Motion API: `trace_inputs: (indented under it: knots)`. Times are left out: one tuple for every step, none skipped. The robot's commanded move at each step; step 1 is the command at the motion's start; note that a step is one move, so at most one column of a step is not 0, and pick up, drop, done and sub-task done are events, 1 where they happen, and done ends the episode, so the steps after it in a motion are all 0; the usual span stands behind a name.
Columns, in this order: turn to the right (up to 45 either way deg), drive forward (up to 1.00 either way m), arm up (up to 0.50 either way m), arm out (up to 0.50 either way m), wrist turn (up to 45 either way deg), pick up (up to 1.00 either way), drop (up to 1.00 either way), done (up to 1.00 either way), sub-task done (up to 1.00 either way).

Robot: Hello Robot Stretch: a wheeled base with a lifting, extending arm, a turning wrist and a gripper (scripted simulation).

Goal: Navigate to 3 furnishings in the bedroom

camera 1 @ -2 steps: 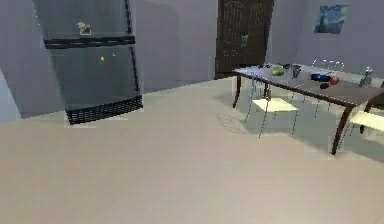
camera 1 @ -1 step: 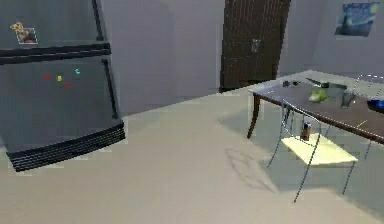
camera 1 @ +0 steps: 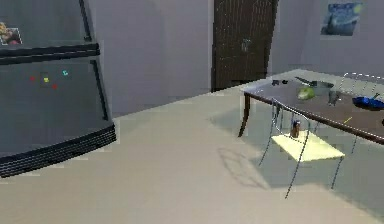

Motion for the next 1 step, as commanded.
trace_inputs:
  knots:
    - [-3.0, 0.0, 0.0, 0.0, 0.0, 0.0, 0.0, 0.0, 0.0]
